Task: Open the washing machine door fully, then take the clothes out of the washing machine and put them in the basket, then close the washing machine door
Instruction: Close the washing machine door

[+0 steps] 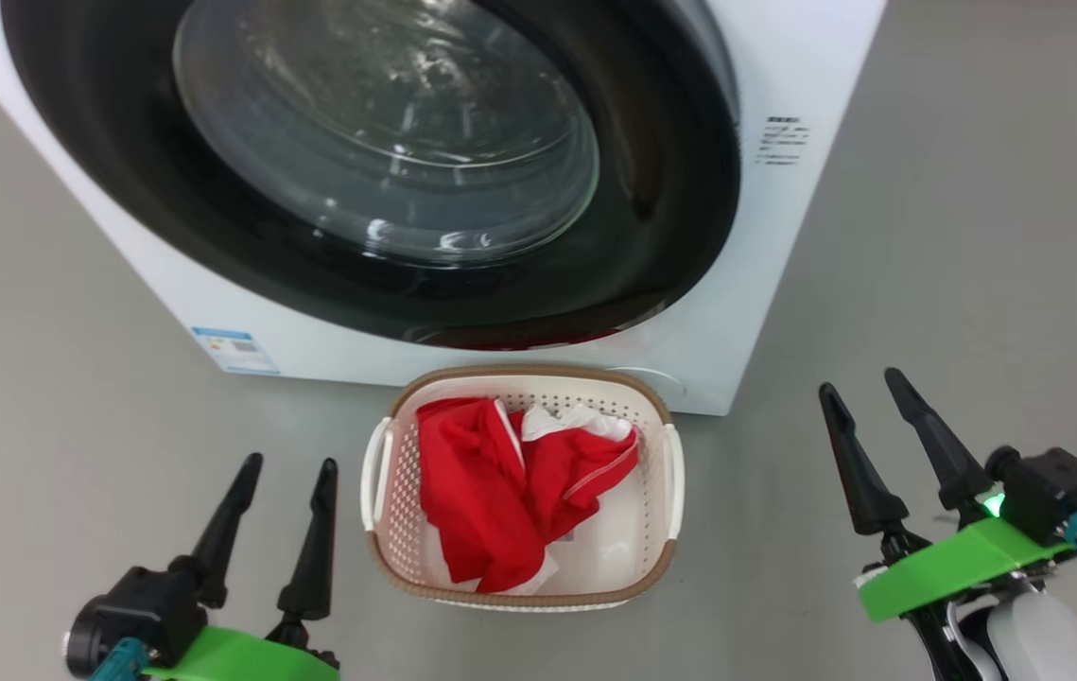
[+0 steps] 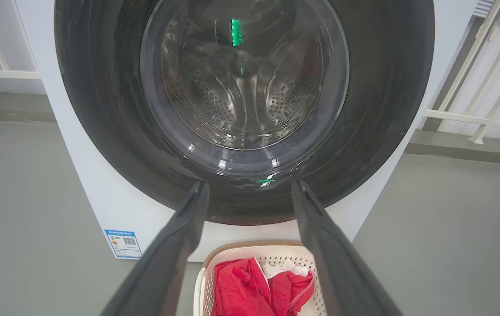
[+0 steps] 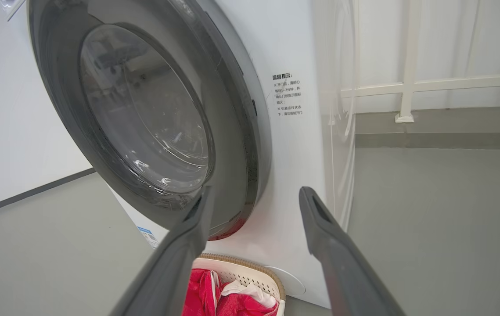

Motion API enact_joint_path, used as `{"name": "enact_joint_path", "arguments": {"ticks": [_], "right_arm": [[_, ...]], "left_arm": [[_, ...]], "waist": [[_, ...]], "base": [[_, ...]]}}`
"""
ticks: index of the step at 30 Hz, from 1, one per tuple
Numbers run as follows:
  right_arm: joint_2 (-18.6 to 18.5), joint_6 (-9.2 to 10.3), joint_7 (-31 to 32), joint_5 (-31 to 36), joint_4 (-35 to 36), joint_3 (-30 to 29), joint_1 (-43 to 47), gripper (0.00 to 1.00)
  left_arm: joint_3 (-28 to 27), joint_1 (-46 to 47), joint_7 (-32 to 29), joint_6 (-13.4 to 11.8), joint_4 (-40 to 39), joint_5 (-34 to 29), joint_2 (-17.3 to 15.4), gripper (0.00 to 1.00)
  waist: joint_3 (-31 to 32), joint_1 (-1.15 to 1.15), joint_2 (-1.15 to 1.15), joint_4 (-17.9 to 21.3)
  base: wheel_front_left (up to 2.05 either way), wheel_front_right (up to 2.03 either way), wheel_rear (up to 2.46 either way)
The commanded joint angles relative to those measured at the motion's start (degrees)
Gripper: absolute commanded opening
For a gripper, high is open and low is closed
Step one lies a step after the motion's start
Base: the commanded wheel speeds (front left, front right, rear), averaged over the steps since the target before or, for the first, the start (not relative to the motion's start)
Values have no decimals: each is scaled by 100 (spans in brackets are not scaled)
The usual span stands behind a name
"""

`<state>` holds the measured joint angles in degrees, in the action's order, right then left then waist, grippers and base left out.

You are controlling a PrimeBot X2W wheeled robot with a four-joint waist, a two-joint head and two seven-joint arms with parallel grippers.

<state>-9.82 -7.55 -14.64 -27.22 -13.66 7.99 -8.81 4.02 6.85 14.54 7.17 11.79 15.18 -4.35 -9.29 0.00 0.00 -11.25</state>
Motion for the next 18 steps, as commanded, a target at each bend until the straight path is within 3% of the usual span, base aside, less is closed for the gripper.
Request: {"name": "enact_joint_path", "arguments": {"ticks": [1, 18], "right_arm": [[17, 6, -36, 23, 166, 37, 85, 100], [112, 6, -36, 71, 275, -441, 784, 100]], "left_arm": [[-196, -38, 46, 31, -161, -7, -136, 100], [-440, -308, 46, 32, -308, 5, -343, 100]], "waist": [[65, 0, 0, 119], [294, 0, 0, 668]], "base": [[0, 0, 0], [0, 0, 0]]}}
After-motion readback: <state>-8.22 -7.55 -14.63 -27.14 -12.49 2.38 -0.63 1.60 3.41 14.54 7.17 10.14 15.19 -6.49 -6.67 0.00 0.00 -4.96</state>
